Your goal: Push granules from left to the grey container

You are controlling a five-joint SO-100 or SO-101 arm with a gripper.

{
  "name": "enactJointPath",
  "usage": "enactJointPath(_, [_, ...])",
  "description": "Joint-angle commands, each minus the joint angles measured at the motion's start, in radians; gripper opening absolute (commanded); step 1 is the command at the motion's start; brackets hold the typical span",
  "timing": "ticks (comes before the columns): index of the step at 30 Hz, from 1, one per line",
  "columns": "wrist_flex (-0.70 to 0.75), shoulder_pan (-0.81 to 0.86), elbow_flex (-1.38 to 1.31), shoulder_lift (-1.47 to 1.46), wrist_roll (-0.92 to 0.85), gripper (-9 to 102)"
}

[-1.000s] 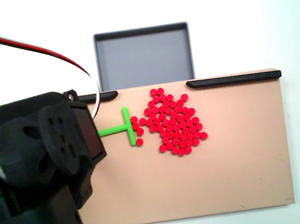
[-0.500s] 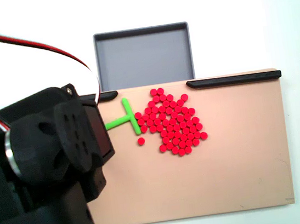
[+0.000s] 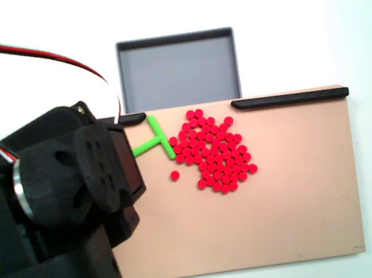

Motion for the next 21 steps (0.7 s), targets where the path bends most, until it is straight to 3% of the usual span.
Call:
enactJointPath(1, [-0.006, 0.018, -0.006, -0.003, -0.021, 0])
enactJointPath(21, [-0.006, 0.048, -0.015, -0.015, -0.103, 0])
